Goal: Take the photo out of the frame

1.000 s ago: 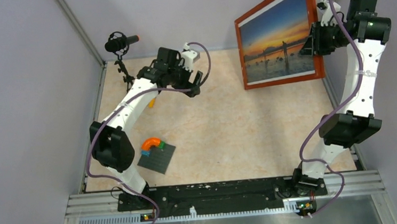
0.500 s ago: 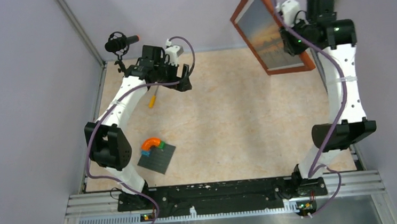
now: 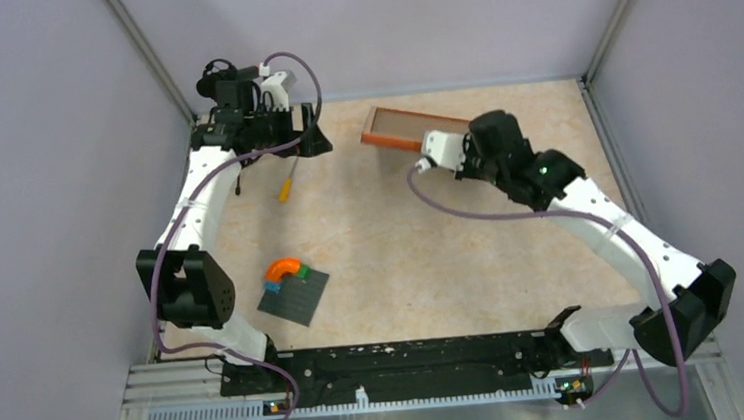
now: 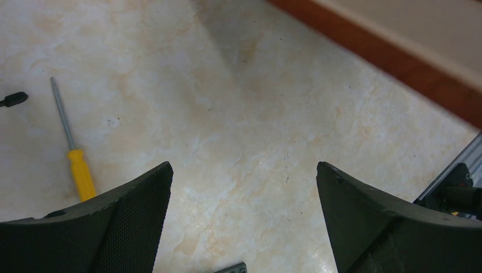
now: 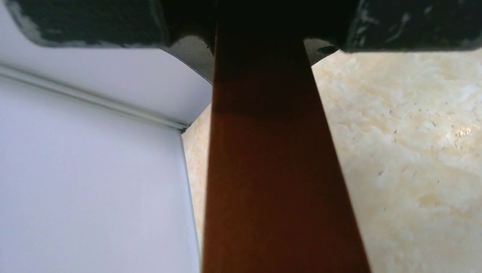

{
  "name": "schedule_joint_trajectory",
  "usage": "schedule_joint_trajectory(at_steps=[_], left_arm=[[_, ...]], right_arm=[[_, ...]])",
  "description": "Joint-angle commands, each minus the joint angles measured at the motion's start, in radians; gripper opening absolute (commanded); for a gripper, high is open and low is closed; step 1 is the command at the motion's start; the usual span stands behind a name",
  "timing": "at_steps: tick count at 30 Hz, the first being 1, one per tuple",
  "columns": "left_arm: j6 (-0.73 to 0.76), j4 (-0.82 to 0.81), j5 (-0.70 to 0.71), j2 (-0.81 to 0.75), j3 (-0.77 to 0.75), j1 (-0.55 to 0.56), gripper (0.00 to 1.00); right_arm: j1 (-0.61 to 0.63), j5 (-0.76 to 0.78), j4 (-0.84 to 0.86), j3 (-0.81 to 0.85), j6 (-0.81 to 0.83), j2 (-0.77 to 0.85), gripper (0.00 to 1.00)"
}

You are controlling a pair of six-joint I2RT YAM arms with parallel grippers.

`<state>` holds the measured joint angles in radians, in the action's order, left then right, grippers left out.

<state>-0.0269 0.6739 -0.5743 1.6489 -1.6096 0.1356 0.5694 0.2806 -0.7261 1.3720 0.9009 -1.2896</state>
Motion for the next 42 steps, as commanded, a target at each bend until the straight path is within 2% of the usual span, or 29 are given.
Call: schedule_joint_trajectory(at_steps=[1,8,16,22,25,30,34,42], left_arm=[[-0.049,-0.022,-0.064,-0.066,0.016,-0.033,0.99],[-0.09,-0.068,-0.185,-0.077,0.142,-0.037,0.99],[-0.077,-0.073,-0.164,-0.054,0.175,-0.045,0.99],[-0.069,-0.067,-0.149,-0.051,0.192,-0.051,0.99],[-0.062,-0.066,-0.149,-0.047,0.209,-0.051,0.99],[-0.047,-0.058,-0.136,-0.04,0.213,-0.053,0.99],[-0.031,-0.049,-0.133,-0.041,0.215,-0.053,0.99],[0.008,-0.027,-0.126,-0.057,0.228,-0.053,0.99]], right_arm=[[0.071,0.141,0.378,-0.172,0.083,0.129,0.0],[0.179,0.179,0.485,-0.419,0.051,0.186,0.02],[0.325,0.25,0.755,-0.754,0.083,0.219,0.23],[0.337,0.2,0.878,-0.916,0.045,0.2,0.35],[0.338,0.17,0.891,-0.953,0.008,0.152,0.4],[0.357,0.142,1.028,-0.984,0.029,0.02,0.42],[0.361,0.137,1.086,-0.975,0.036,-0.1,0.56],[0.391,0.109,1.084,-0.97,0.002,-0.203,0.72]])
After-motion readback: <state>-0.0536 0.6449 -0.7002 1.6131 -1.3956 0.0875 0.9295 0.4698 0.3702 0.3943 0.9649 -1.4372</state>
